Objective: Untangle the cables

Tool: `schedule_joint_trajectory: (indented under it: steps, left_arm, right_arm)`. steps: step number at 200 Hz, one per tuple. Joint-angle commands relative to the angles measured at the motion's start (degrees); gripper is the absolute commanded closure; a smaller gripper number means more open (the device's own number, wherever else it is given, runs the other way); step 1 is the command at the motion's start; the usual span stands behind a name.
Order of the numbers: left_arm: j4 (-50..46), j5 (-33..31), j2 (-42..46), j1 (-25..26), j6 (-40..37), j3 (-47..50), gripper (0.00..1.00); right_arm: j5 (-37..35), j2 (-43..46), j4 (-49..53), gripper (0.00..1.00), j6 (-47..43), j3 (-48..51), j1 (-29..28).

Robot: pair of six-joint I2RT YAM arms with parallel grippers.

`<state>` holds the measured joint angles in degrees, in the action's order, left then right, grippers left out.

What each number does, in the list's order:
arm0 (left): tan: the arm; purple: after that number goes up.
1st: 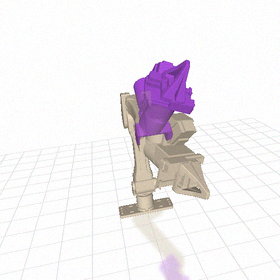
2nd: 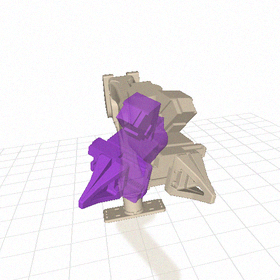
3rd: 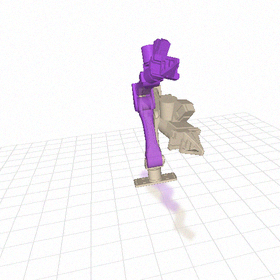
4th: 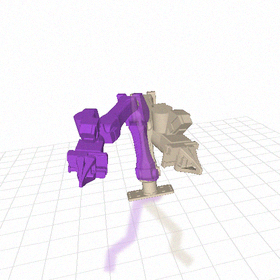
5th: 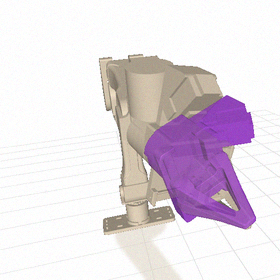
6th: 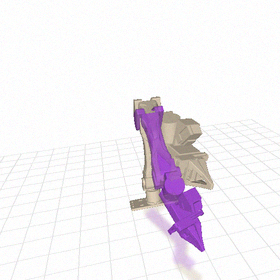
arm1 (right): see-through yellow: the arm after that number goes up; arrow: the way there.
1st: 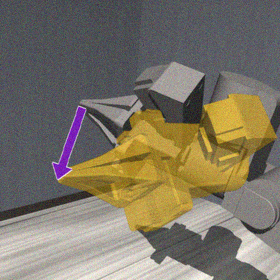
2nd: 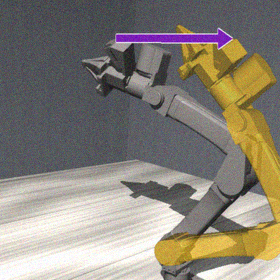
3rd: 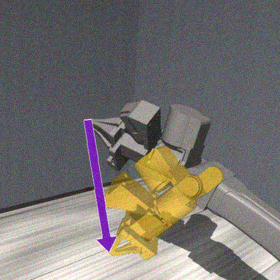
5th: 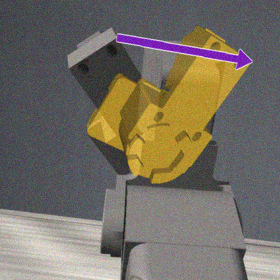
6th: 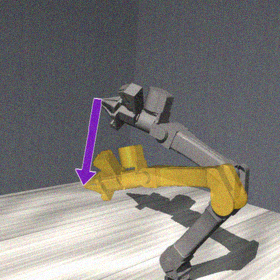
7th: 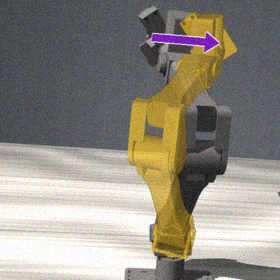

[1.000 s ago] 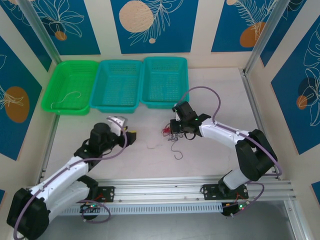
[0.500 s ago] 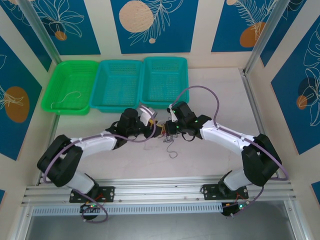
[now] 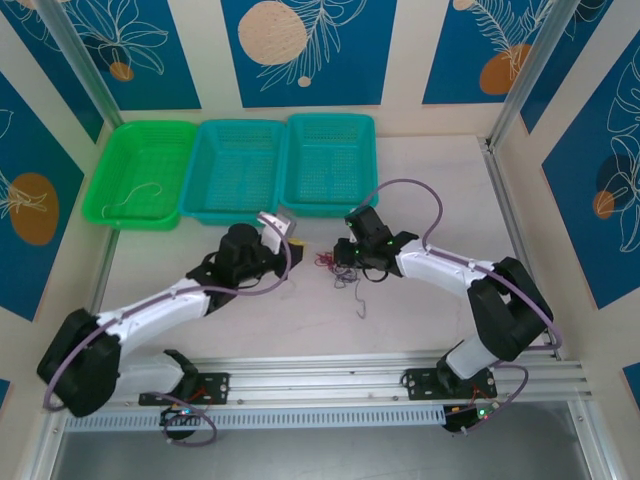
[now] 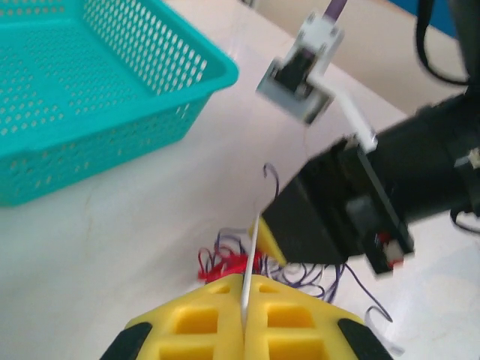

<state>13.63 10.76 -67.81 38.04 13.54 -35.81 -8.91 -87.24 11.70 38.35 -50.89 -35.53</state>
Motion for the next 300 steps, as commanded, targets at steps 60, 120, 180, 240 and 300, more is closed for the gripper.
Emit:
schedule_joint_trajectory:
  steps: [60, 120, 180, 240, 300]
  left_arm:
    - [-1.3, 1.8, 6.8, -5.8, 3.7, 2.6, 1.00]
    - [-1.4, 3.6, 3.3, -5.6, 3.5, 0.8, 1.00]
    - [-4.7, 1.1, 4.7, -5.7, 4.0, 1.3, 1.00]
    - [-8.9, -8.7, 9.0, -5.8, 4.4, 1.9, 1.00]
    - [-19.8, -20.7, 19.8, -13.3, 8.3, 5.0, 1.00]
  right_arm:
    - [-2.7, 8.4, 6.0, 0.59, -2.7, 5.0, 4.0]
    - [-3.0, 7.2, -2.4, 0.41, -12.2, 1.6, -3.8]
    - [-3.8, -3.0, -11.3, 0.28, -18.6, -0.1, -8.6]
    - [-10.1, -13.6, 1.9, 0.40, -9.9, -7.6, -9.0]
    - [-16.3, -12.8, 11.8, 0.76, 1.1, -3.3, -3.4]
